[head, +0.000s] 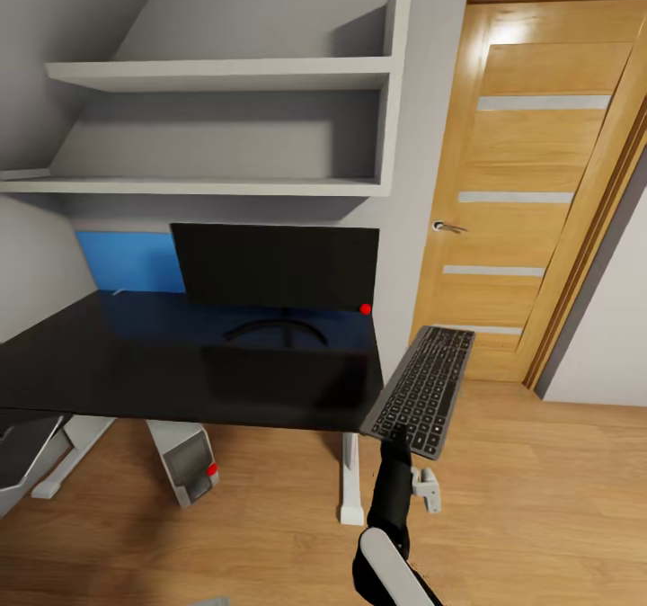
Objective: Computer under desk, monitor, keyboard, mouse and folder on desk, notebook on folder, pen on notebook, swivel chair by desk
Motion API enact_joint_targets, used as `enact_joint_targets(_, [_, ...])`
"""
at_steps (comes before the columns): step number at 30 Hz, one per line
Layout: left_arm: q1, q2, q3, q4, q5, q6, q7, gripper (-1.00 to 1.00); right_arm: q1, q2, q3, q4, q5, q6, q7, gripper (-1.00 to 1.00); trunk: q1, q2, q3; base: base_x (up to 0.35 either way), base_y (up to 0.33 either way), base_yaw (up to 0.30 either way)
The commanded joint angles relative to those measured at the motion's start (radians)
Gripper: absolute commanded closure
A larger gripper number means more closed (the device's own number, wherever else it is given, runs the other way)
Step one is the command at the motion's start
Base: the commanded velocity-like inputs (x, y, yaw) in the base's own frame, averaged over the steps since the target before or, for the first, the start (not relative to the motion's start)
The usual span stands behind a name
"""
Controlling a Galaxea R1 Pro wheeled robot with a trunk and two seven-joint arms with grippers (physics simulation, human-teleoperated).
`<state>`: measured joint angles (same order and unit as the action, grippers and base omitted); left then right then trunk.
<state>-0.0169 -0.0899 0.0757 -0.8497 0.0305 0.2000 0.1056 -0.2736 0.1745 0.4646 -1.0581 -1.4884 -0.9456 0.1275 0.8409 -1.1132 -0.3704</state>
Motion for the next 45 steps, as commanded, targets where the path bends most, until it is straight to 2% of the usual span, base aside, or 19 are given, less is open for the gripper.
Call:
enact_joint_targets(1, [0.0,-0.001,0.001,-0.002,0.003,0.005,0.002,-1.0,-0.001,0.0,0.016,0.001,-0.012,-0.004,0.014,1.0,0.0,-0.001,-0.001,0.0,0.136,0.0])
enact_joint_targets(3, [-0.001,-0.001,0.001,-0.002,0.003,0.005,0.002,-1.0,-0.001,0.0,0.038,0.001,-0.012,-0.004,0.014,1.0,0.0,-0.001,-0.001,0.0,0.072,0.0])
enact_joint_targets(6, [-0.001,-0.001,0.001,-0.002,0.003,0.004,0.002,-1.0,-0.001,0.0,0.049,0.001,-0.012,-0.004,0.014,1.0,0.0,-0.001,-0.001,0.0,0.031,0.0])
enact_joint_targets(7, [0.0,-0.001,0.001,-0.002,0.003,0.004,0.002,-1.0,-0.001,0.0,0.052,0.001,-0.046,-0.004,0.012,1.0,0.0,-0.001,-0.001,0.0,0.001,0.0])
enact_joint_targets(9, [0.0,-0.001,0.001,-0.003,0.005,0.004,0.001,-1.0,-0.001,0.0,0.054,0.001,-0.069,-0.004,0.013,1.0,0.0,-0.001,-0.001,0.0,0.0,0.0])
enact_joint_targets(17, [-0.001,-0.005,0.0,-0.015,0.008,0.004,0.002,-1.0,-0.001,0.0,0.059,0.001,-0.077,-0.003,0.013,1.0,0.0,-0.001,-0.001,0.0,0.0,0.0])
enact_joint_targets(19, [0.0,-0.006,-0.001,-0.017,0.008,0.004,0.003,-1.0,-0.001,0.0,0.063,0.001,-0.078,-0.003,0.013,1.0,0.008,-0.015,-0.007,0.0,0.0,0.0])
enact_joint_targets(26, [0.0,-0.007,-0.002,-0.017,0.008,0.004,0.003,-1.0,-0.001,0.0,0.127,-0.003,-0.076,0.008,0.015,1.0,0.035,-0.064,-0.029,0.0,0.0,0.0])
enact_joint_targets(45, [0.0,-0.007,-0.002,-0.017,0.008,0.004,0.003,-1.0,-0.001,0.0,0.132,-0.003,-0.079,0.01,0.014,1.0,0.107,-0.197,-0.089,0.0,0.0,0.0])
